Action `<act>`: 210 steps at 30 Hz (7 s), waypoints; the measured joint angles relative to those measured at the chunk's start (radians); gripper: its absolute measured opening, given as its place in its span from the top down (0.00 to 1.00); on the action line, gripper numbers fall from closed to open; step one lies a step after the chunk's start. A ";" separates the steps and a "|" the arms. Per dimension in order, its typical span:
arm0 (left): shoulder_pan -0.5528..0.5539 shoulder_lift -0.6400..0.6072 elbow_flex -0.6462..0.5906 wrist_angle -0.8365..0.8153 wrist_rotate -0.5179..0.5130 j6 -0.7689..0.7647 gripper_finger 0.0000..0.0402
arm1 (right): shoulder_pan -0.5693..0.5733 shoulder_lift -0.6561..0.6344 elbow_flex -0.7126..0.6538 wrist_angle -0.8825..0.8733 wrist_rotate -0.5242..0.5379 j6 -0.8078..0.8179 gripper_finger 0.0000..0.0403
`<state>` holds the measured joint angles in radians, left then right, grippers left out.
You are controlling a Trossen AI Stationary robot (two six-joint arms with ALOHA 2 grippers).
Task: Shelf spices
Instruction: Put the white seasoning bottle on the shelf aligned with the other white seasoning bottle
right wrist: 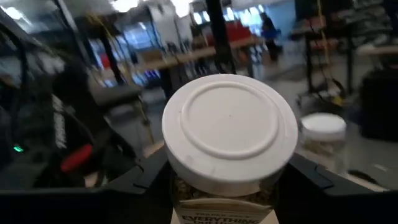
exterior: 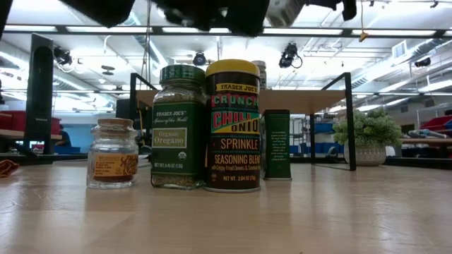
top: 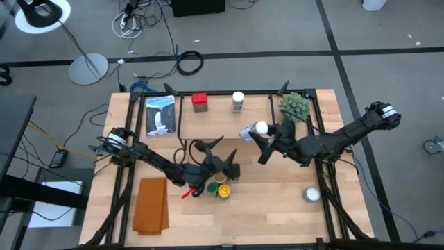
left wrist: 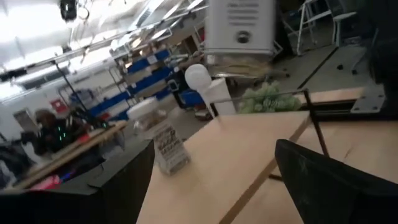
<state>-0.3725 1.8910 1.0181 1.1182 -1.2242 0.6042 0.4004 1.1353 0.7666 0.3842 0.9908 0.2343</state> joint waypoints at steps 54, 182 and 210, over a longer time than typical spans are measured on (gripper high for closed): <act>0.045 -0.454 -0.189 -0.800 0.657 -0.680 0.15 | -0.336 0.506 0.528 -0.865 -0.071 0.493 0.42; 0.570 -0.293 -0.070 -0.758 0.917 -0.713 0.51 | 0.425 0.180 0.275 -1.819 0.109 1.622 0.60; 0.569 -0.293 -0.070 -0.639 0.856 -0.713 0.51 | 0.425 0.180 0.275 -1.818 0.109 1.622 0.60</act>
<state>0.1967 1.5978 0.9478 0.4789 -0.3683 -0.1093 0.8251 1.3151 1.0412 -1.4338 1.1000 1.8565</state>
